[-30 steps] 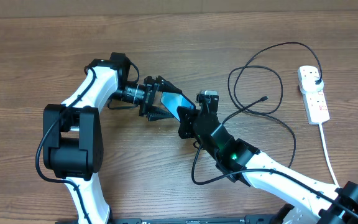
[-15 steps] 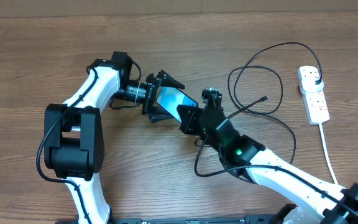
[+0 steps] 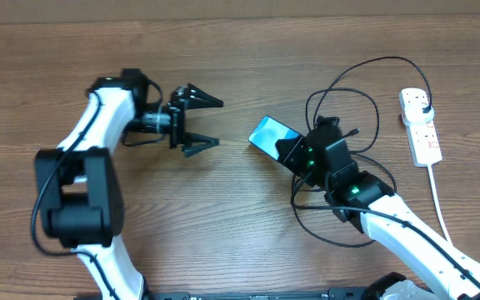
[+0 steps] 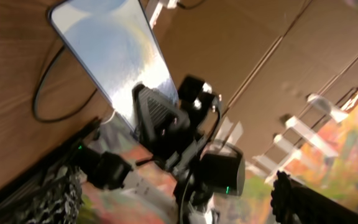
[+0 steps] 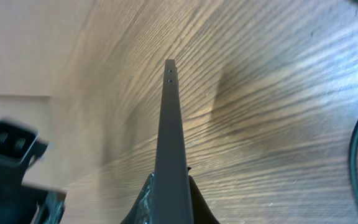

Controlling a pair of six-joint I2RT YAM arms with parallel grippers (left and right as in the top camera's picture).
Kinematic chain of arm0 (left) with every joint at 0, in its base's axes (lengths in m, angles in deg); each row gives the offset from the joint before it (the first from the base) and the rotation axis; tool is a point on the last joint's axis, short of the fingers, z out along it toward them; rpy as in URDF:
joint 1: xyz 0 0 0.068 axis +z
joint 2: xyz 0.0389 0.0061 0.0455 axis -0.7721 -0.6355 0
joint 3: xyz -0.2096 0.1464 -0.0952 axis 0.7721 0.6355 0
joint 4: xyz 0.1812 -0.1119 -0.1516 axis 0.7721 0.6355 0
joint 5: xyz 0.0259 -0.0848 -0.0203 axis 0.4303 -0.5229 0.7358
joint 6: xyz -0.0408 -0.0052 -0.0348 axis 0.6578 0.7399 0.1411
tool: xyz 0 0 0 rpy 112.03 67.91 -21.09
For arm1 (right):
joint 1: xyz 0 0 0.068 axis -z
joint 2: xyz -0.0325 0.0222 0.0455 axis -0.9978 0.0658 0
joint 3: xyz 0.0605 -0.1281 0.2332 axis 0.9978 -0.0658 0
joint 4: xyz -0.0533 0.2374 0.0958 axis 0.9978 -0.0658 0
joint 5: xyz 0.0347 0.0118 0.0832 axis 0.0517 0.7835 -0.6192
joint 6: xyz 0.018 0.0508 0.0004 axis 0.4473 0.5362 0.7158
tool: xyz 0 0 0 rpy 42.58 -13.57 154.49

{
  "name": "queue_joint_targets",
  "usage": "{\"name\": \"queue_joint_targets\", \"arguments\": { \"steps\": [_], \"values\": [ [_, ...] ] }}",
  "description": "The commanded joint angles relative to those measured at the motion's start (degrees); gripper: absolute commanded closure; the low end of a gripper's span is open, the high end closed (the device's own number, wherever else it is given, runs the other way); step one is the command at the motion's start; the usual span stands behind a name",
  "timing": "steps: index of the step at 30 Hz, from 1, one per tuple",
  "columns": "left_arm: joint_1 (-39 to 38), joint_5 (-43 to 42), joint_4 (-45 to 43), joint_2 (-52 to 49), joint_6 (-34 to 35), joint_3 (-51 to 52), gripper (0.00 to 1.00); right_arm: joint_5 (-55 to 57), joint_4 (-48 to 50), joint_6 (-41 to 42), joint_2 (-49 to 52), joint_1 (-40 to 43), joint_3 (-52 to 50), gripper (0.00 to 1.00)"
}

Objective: Plug charger to phone and switch on socket
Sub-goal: 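Open the left gripper and pull it back from the phone, then bring the left gripper back to grasp the phone's top end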

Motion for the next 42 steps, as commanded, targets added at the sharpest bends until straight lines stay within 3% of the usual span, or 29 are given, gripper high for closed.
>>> {"name": "queue_joint_targets", "arguments": {
  "steps": [1, 4, 7, 11, 23, 31, 38, 42],
  "values": [
    [3.28, 10.12, 5.60, 8.68, -9.77, -1.31, 0.00, -9.99, 1.38, 9.07, -2.34, 2.78, 0.85, 0.96],
    [5.55, 21.59, 10.82, 12.28, -10.73, -1.31, 0.00, -13.44, 1.33, 14.49, -2.34, 3.52, 0.85, 0.96],
    [6.78, 26.43, 13.27, 14.67, -10.71, -1.29, 0.00, -16.55, 1.36, 20.92, -2.34, 3.52, 0.83, 0.96],
    [6.05, 26.38, 12.90, 14.67, -6.73, -1.22, 0.00, -17.51, 1.27, 26.60, -2.34, 3.52, 0.83, 0.96],
    [-0.07, 26.38, 4.04, 14.58, 17.64, -1.20, 0.00, -16.22, 1.51, 44.33, -2.27, 2.73, 0.72, 0.96],
    [-5.95, 29.33, -1.40, 14.58, 33.68, -1.20, 0.00, -12.96, 8.85, 46.12, -2.27, -2.29, 0.72, 0.96],
    [-8.55, 30.21, -2.32, 14.58, 39.95, -1.20, 0.05, -10.99, 9.07, 54.05, -2.27, -5.42, 0.72, 0.96],
    [-8.83, 30.29, -2.60, 14.58, 43.36, -1.20, 0.11, -11.02, 11.21, 54.62, -2.25, -6.56, 0.72, 0.96]
  ]
}}
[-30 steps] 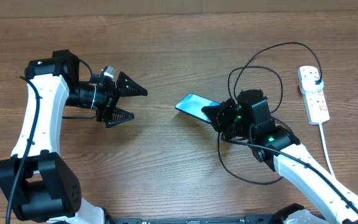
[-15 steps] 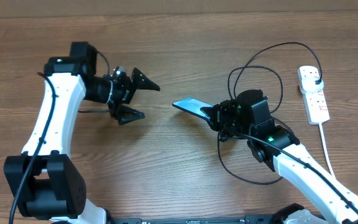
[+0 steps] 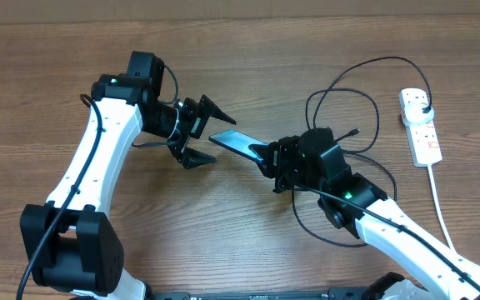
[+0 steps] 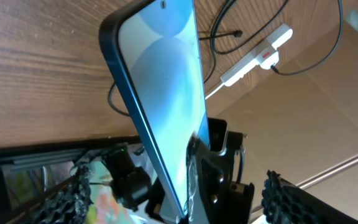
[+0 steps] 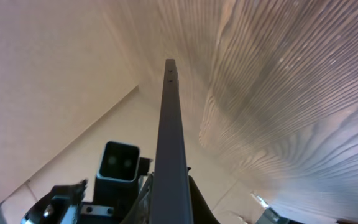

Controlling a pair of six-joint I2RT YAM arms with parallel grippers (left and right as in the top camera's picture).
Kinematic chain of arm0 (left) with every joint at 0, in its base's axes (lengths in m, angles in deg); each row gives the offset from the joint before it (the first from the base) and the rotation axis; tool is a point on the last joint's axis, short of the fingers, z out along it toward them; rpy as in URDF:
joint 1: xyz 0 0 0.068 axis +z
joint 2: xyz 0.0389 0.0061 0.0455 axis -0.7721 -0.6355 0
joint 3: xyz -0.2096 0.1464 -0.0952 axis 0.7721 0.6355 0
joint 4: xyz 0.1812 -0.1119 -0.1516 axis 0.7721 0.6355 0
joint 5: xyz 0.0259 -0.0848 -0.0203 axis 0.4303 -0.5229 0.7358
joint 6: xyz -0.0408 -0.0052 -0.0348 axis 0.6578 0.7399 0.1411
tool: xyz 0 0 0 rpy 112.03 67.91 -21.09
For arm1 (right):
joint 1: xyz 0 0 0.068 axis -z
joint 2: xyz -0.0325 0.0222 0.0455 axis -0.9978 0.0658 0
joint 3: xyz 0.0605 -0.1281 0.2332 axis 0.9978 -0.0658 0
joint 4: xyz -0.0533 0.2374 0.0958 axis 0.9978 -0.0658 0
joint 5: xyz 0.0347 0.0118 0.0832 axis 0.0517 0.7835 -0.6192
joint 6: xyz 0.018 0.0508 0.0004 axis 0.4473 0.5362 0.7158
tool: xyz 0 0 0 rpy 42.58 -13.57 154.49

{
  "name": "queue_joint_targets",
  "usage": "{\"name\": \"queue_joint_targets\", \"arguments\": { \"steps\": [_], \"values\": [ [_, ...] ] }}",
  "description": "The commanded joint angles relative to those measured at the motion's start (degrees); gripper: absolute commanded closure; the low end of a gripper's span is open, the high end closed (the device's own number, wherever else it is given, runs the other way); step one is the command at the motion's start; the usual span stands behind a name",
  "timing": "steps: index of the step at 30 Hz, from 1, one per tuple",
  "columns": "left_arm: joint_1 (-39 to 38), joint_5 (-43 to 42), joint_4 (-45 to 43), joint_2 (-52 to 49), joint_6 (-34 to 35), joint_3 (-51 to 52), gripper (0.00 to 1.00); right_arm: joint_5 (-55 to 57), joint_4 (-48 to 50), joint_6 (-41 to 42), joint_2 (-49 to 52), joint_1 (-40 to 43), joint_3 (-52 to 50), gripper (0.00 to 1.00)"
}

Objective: Plug charger to phone and switch on socket
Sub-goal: 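Bring the left gripper back to grasp the phone's top end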

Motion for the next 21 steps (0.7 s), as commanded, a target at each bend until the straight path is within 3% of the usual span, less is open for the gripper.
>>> {"name": "queue_joint_targets", "arguments": {
  "steps": [1, 5, 9, 16, 21],
  "values": [
    [-0.35, 0.79, -0.17, 0.35, 5.29, -0.85, 0.12, 0.63, 2.91, 2.43, -1.92, -1.16, 0.72, 0.96],
    [-0.70, 1.11, -0.17, 0.35, 5.49, -0.85, 0.15, 0.61, 6.56, 2.43, -1.92, -1.68, 0.72, 0.96],
    [-1.31, 1.40, -0.76, 0.35, 6.40, -0.85, 0.35, 0.42, 8.92, 2.49, -1.95, -2.67, 0.72, 0.96],
    [-2.03, 3.45, -2.67, 0.35, 8.04, -0.85, 0.50, -1.05, 9.05, 8.07, -1.95, -5.51, 0.72, 0.96],
    [-2.89, 4.13, -3.39, 0.35, 9.18, -0.85, 0.66, -3.10, 11.41, 8.68, -1.95, -5.73, 0.72, 0.96]
  ]
}}
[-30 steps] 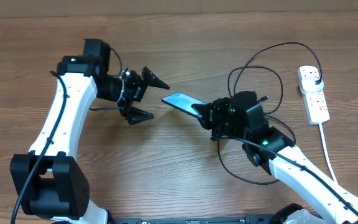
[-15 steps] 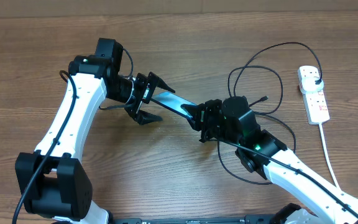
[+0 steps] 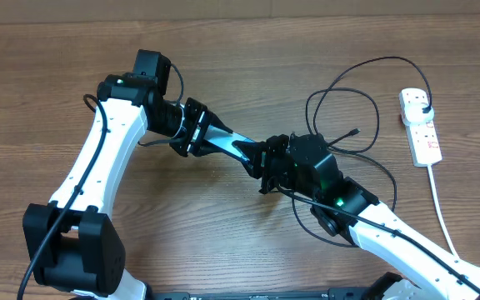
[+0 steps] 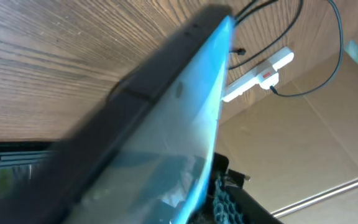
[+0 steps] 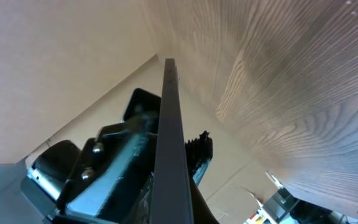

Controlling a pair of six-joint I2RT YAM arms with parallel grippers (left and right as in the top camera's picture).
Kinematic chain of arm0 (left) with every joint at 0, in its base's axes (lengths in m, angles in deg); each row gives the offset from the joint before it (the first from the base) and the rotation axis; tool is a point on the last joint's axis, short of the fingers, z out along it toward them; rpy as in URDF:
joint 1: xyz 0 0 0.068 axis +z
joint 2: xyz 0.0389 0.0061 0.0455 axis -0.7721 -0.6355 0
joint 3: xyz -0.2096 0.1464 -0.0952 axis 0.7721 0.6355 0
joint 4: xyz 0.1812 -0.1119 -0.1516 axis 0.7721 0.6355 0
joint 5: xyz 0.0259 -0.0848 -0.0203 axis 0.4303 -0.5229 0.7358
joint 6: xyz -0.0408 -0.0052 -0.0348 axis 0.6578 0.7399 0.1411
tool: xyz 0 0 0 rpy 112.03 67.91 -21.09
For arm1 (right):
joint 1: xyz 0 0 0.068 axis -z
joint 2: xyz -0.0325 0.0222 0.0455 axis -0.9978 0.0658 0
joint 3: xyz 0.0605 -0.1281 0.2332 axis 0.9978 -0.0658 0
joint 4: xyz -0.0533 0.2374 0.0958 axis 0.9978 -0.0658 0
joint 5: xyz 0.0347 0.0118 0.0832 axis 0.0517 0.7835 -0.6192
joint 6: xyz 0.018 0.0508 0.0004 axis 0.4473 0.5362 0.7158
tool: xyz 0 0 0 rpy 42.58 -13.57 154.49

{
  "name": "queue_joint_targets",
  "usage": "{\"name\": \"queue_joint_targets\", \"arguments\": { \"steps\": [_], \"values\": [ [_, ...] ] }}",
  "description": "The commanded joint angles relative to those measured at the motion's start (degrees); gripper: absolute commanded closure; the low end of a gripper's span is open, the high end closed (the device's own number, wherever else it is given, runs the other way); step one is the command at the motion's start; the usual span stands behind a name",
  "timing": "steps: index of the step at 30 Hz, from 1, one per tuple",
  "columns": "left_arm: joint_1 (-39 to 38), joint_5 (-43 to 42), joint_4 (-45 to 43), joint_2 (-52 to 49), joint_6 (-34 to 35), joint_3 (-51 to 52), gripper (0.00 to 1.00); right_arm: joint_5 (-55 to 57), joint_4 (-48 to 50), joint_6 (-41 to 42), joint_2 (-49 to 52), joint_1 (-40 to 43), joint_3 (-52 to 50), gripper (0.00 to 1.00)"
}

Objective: Plug charger to phone and switch on socket
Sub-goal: 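Bring the left gripper back to grasp the phone's top end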

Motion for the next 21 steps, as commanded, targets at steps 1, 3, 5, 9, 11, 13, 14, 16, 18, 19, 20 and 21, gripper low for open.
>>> {"name": "queue_joint_targets", "arguments": {
  "steps": [1, 3, 5, 9, 11, 13, 14, 16, 18, 19, 20, 21],
  "values": [
    [-1.09, 0.83, -1.09, 0.35, 1.31, -0.85, 0.69, -4.17, 2.67, 6.05, -1.95, -1.05, 0.72, 0.96],
    [-1.20, 0.83, -1.70, 0.35, 1.95, -0.85, 0.77, -4.13, 2.91, 6.08, -1.95, -1.05, 0.72, 0.96],
    [-1.38, 0.83, -2.14, 0.35, 2.73, -0.85, 0.85, -4.13, 2.89, 6.05, -1.95, -1.03, 0.72, 0.94],
    [-1.44, 0.83, -3.61, 0.35, 4.02, -0.85, 0.96, -4.13, 2.89, 6.03, -1.95, -1.03, 0.72, 0.78],
    [-1.42, 0.83, -4.81, 0.35, 5.16, -0.85, 0.96, -4.13, 2.86, 5.99, -1.95, -1.03, 0.72, 0.71],
    [-1.42, 0.92, -5.64, 0.35, 5.95, -0.85, 0.96, -4.11, 2.84, 5.77, -1.95, -1.03, 0.72, 0.66],
    [-1.40, 1.22, -6.01, 0.35, 5.95, -0.85, 0.96, -4.09, 2.78, 5.53, -1.95, -1.03, 0.72, 0.63],
    [-1.40, 3.43, -6.86, 0.35, 5.90, -0.85, 0.96, -4.07, 1.57, 5.55, -1.95, -1.03, 0.72, 0.58],
    [-1.40, 8.39, -6.82, 0.35, 5.42, -0.85, 0.96, -3.34, -0.72, 5.16, -1.95, -1.03, 0.72, 0.53],
    [-1.38, 10.71, -6.82, 0.35, 4.31, -0.85, 0.96, -2.14, -2.54, 3.96, -1.95, -1.03, 0.72, 0.52],
    [-1.27, 13.46, -6.82, 0.35, 2.60, -0.85, 0.96, -0.87, -4.00, 2.19, -1.95, -1.03, 0.72, 0.51],
    [-1.16, 15.93, -6.78, 0.35, 0.52, -0.85, 0.96, 1.03, -5.86, -0.63, -1.95, -1.03, 0.72, 0.50]
  ]
}}
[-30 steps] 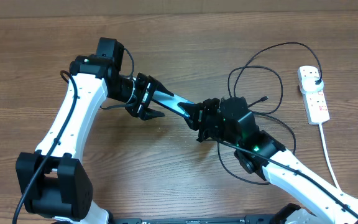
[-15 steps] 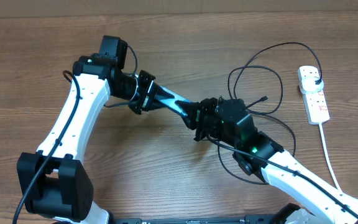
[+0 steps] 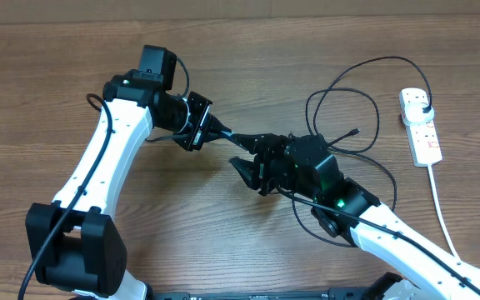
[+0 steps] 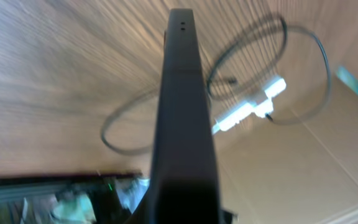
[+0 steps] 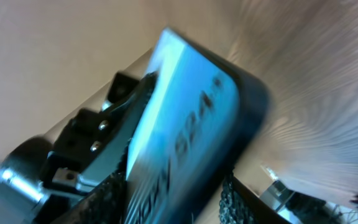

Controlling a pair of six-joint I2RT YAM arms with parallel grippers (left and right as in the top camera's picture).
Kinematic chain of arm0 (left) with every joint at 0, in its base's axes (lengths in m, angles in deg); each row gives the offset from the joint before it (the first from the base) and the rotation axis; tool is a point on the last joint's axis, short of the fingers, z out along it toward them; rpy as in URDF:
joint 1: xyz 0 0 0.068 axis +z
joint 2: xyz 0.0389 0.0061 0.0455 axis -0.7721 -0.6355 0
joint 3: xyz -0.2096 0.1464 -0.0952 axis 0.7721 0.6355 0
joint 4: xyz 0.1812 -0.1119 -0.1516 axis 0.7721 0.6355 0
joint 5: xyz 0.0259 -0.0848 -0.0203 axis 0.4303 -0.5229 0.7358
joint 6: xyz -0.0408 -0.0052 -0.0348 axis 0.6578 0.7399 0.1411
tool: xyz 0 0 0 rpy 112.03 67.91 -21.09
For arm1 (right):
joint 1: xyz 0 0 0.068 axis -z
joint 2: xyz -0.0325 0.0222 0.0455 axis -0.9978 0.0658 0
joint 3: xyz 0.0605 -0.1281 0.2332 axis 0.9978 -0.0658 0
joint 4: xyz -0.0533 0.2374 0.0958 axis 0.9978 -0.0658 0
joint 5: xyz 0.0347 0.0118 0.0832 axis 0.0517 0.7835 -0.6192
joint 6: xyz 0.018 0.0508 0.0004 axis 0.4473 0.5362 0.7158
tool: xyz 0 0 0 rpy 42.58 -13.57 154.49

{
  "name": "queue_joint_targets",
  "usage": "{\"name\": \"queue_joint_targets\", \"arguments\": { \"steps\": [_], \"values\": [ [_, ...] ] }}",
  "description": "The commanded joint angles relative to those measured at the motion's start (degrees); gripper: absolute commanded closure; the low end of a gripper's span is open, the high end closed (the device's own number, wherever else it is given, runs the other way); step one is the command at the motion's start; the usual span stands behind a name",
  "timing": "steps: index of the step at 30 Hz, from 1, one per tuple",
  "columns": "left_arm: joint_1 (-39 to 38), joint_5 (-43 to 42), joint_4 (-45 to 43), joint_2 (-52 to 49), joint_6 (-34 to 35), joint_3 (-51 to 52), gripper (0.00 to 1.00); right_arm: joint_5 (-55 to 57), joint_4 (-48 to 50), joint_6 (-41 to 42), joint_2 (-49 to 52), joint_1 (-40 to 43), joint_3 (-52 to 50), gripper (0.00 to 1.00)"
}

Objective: Plug charger to phone and switch on socket
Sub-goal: 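Bring the left gripper back to grasp the phone's top end, then open the right gripper and withdraw it from the phone, then move the right gripper to the black cable and grasp its USB-C end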

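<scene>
The phone (image 3: 242,135) is off the table, edge-on in the overhead view, with my left gripper (image 3: 212,129) shut on its left end. In the left wrist view the phone (image 4: 182,93) is a dark narrow edge running up the middle, and it hides the fingers. My right gripper (image 3: 251,167) is open at the phone's right end. In the right wrist view the blurred blue screen (image 5: 185,137) lies between the spread fingers (image 5: 112,193). The black charger cable (image 3: 365,75) loops on the table, its free plug (image 3: 355,131) lying right of the right wrist. The white socket strip (image 3: 419,125) lies at the far right.
The cable's loops spread around and under my right arm (image 3: 390,221). The socket strip's white lead (image 3: 440,208) runs toward the front edge. The strip (image 4: 253,109) and cable also show in the left wrist view. A cardboard wall (image 3: 248,8) lines the table's back edge.
My right gripper has opened off the phone, whose screen now faces its camera. My left gripper has shut on the phone and now holds it edge-on.
My right gripper first held the phone near the table's middle, with the left gripper open well to its left. Then the phone was held out toward the open left jaws, then lay between them. Now the left gripper holds it and the right is open.
</scene>
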Motion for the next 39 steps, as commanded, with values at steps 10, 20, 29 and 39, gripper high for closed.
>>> {"name": "queue_joint_targets", "arguments": {
  "steps": [10, 20, 29, 39],
  "values": [
    [1.36, 10.60, 4.68, 0.31, -24.81, -0.76, 0.96, 23.82, -15.32, -38.99, -1.22, -0.81, 0.70, 0.18],
    [1.36, -4.13, 8.20, 0.31, -33.40, -0.76, 0.96, 27.06, -30.80, -44.61, -1.16, -0.81, 0.70, 0.00],
    [1.36, -3.98, 8.92, 0.31, -33.99, -0.76, 0.96, 30.80, -33.97, -44.39, -1.11, 0.44, 0.90, 0.00],
    [1.36, -5.40, 8.31, 0.31, -32.46, -0.76, 0.96, 19.08, -51.30, -57.86, -0.90, 21.00, 13.44, 0.05]
  ]
}}
